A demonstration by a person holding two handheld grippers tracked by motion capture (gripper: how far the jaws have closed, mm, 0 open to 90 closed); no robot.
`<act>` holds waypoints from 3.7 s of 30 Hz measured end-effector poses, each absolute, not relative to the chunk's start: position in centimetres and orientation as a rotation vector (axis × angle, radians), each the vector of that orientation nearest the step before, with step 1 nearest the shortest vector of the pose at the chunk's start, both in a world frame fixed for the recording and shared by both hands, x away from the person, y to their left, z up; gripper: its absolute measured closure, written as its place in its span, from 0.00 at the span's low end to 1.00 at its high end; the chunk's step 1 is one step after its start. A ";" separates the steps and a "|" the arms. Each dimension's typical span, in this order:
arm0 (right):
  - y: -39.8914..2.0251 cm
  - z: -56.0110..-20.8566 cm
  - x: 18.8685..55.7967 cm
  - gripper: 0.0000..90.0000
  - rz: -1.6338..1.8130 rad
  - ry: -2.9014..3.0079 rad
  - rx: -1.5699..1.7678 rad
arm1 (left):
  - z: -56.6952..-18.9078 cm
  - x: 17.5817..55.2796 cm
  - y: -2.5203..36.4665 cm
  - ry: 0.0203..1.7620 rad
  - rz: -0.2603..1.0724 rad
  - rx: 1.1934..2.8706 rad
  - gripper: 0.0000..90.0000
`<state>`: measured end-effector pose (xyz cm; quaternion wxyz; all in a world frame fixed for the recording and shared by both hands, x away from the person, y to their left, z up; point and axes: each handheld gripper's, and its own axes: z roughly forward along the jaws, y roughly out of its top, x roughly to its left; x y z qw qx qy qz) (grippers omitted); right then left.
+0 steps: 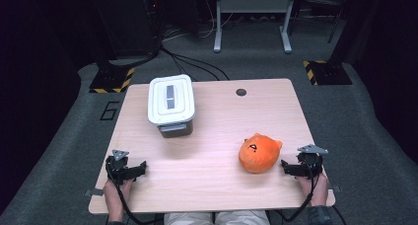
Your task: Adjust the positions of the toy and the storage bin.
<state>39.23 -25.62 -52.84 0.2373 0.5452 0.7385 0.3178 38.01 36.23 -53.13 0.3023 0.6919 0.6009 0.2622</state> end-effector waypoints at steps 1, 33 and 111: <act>-25.6 -52.8 39.2 0.05 0.869 2.026 1.493 | -53.1 38.0 36.2 1.594 0.696 1.833 0.07; -25.6 -52.6 39.3 0.00 0.838 2.061 1.524 | -53.1 38.1 36.3 1.600 0.692 1.834 0.07; -15.0 -44.6 39.4 0.23 0.915 2.369 1.181 | -53.1 38.0 36.0 1.598 0.710 1.825 0.10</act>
